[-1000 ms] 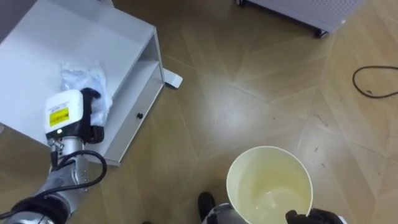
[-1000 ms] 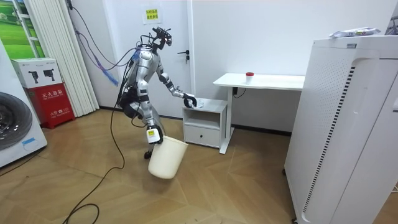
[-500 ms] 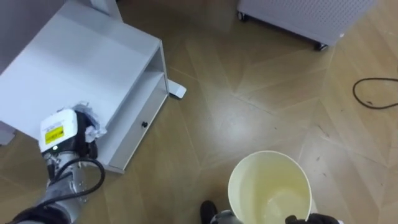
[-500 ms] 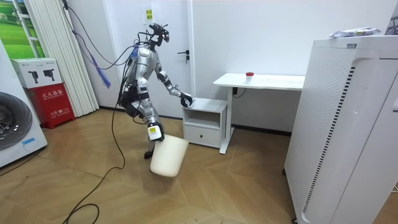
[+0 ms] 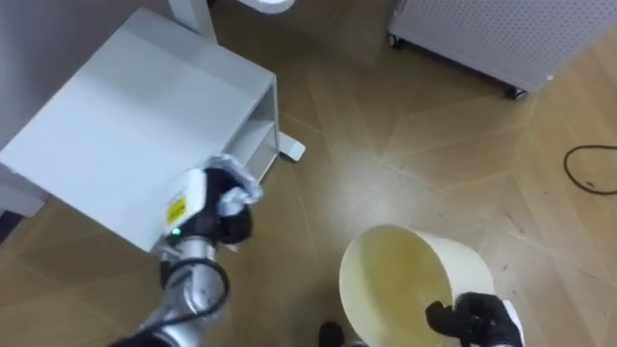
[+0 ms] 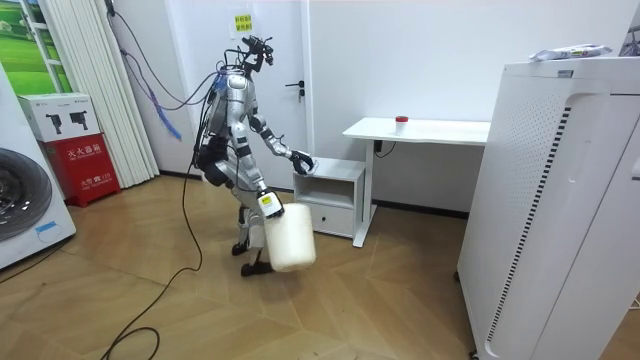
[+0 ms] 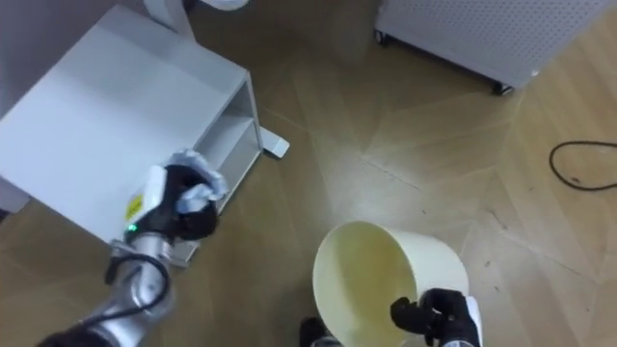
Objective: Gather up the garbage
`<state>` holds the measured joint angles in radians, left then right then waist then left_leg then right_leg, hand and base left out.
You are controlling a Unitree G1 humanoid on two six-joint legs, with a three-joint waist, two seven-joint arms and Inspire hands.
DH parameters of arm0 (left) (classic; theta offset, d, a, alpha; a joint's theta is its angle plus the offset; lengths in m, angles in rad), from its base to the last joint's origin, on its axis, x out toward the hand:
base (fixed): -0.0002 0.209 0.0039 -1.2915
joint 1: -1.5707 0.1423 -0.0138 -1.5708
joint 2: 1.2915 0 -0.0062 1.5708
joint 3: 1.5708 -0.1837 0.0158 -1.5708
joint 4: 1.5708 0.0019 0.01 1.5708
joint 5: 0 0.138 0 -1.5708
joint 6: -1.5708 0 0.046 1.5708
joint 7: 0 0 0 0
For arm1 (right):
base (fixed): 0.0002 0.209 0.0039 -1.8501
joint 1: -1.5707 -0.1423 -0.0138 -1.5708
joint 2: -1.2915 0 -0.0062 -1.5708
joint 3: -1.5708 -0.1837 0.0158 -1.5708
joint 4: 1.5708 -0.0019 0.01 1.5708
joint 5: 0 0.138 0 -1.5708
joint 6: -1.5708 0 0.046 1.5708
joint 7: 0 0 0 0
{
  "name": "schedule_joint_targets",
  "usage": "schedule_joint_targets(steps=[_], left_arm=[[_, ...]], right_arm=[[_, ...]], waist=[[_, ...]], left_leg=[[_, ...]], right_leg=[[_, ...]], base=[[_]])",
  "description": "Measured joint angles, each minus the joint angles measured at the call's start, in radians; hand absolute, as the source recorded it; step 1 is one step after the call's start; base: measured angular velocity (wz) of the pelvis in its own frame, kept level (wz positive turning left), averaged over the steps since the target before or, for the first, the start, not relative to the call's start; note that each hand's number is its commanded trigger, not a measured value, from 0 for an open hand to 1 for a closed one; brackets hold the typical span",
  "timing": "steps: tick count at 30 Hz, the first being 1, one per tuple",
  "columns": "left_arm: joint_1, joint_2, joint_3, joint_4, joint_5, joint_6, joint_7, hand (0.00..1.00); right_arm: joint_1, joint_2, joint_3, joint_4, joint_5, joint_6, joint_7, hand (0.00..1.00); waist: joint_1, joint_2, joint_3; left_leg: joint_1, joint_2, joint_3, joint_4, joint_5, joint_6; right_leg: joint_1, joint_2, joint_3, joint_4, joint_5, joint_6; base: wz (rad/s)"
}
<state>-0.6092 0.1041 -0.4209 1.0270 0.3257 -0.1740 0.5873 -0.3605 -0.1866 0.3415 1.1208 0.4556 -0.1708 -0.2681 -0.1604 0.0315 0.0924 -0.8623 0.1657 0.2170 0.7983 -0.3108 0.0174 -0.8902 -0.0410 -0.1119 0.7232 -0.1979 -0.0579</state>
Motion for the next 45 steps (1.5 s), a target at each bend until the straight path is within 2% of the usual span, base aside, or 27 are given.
schedule_joint_targets(steps=[2,6,9,10,11,14,17,20,28,33,34,35,36,45], left_arm=[[0.037,-0.028,-0.033,-0.047,-0.020,-0.022,-0.040,1.00],[0.105,-0.040,-0.087,-0.079,-0.040,-0.027,-0.112,1.00],[0.148,-0.048,-0.115,-0.094,-0.044,-0.027,-0.171,1.00],[0.154,-0.056,-0.128,-0.096,-0.056,-0.027,-0.192,1.00],[0.156,-0.065,-0.142,-0.097,-0.069,-0.028,-0.212,1.00],[0.173,-0.082,-0.180,-0.096,-0.100,-0.030,-0.260,1.00],[0.214,-0.084,-0.211,-0.096,-0.099,-0.030,-0.307,1.00],[0.246,-0.083,-0.215,-0.093,-0.098,-0.030,-0.328,1.00],[0.282,-0.075,-0.215,-0.091,-0.097,-0.031,-0.339,1.00],[0.285,-0.074,-0.215,-0.084,-0.097,-0.037,-0.342,1.00],[0.285,-0.073,-0.215,-0.083,-0.097,-0.037,-0.342,0.95],[0.285,-0.073,-0.215,-0.083,-0.097,-0.037,-0.343,0.54],[0.285,-0.072,-0.215,-0.083,-0.097,-0.037,-0.343,0.00],[0.302,-0.044,-0.213,-0.083,-0.095,-0.037,-0.385,0.00]], right_arm=[[-0.018,0.004,0.001,-0.003,-0.003,-0.005,0.000,1.00],[-0.030,0.019,0.041,-0.016,-0.034,-0.004,0.019,1.00],[-0.028,0.060,0.072,-0.015,-0.039,-0.003,0.049,1.00],[-0.022,0.083,0.079,-0.014,-0.042,-0.002,0.070,1.00],[-0.020,0.098,0.093,-0.014,-0.045,-0.002,0.085,1.00],[-0.013,0.106,0.117,-0.015,-0.038,0.002,0.118,1.00],[-0.006,0.111,0.120,-0.016,-0.033,0.007,0.131,1.00],[0.007,0.112,0.127,-0.015,-0.034,0.018,0.149,1.00],[0.016,0.109,0.109,-0.012,-0.034,0.019,0.150,1.00],[0.017,0.109,0.107,-0.012,-0.034,0.019,0.151,1.00],[0.017,0.109,0.107,-0.012,-0.034,0.019,0.152,1.00],[0.017,0.109,0.107,-0.012,-0.034,0.019,0.151,1.00],[0.017,0.109,0.107,-0.012,-0.034,0.019,0.151,1.00],[0.015,0.109,0.102,-0.014,-0.038,0.018,0.157,1.00]], waist=[[0.031,-0.005,-0.0050],[0.052,-0.020,-0.0168],[0.058,-0.026,-0.0219],[0.061,-0.030,-0.0266],[0.063,-0.031,-0.0274],[0.080,-0.035,-0.0299],[0.083,-0.036,-0.0306],[0.086,-0.037,-0.0311],[0.085,-0.043,-0.0318],[0.084,-0.043,-0.0316],[0.084,-0.043,-0.0316],[0.085,-0.043,-0.0316],[0.085,-0.043,-0.0315],[0.087,-0.043,-0.0314]], left_leg=[[0.011,-0.006,0.008,-0.012,0.004,0.003],[0.024,-0.020,0.015,-0.033,0.020,0.004],[0.038,-0.023,0.014,-0.043,0.028,0.005],[0.041,-0.024,0.014,-0.044,0.028,0.005],[0.044,-0.023,0.014,-0.045,0.028,0.005],[0.062,-0.025,0.023,-0.064,0.028,0.008],[0.072,-0.039,0.028,-0.076,0.031,0.014],[0.072,-0.039,0.028,-0.076,0.033,0.018],[0.074,-0.039,0.034,-0.074,0.033,0.019],[0.073,-0.037,0.034,-0.074,0.033,0.018],[0.073,-0.037,0.034,-0.074,0.033,0.018],[0.073,-0.038,0.034,-0.074,0.033,0.019],[0.072,-0.038,0.034,-0.074,0.033,0.019],[0.069,-0.039,0.041,-0.079,0.033,0.019]], right_leg=[[0.001,-0.005,0.006,0.002,0.000,0.000],[0.001,-0.016,0.010,-0.002,-0.001,0.000],[0.020,-0.019,0.005,-0.013,-0.001,0.000],[0.024,-0.019,0.005,-0.017,0.000,0.001],[0.029,-0.018,0.005,-0.022,0.002,0.004],[0.037,-0.024,0.009,-0.028,0.011,0.011],[0.040,-0.034,0.012,-0.028,0.014,0.016],[0.041,-0.037,0.012,-0.027,0.015,0.018],[0.040,-0.031,0.019,-0.029,0.019,0.020],[0.040,-0.029,0.020,-0.030,0.020,0.019],[0.040,-0.029,0.020,-0.030,0.020,0.019],[0.040,-0.029,0.020,-0.031,0.020,0.019],[0.040,-0.029,0.020,-0.031,0.020,0.019],[0.033,-0.031,0.022,-0.031,0.020,0.019]], base=[[0.00],[0.03],[0.06],[0.00],[0.00],[-0.07],[0.01],[0.00],[-0.02],[0.00],[0.00],[0.00],[0.00],[0.00]])
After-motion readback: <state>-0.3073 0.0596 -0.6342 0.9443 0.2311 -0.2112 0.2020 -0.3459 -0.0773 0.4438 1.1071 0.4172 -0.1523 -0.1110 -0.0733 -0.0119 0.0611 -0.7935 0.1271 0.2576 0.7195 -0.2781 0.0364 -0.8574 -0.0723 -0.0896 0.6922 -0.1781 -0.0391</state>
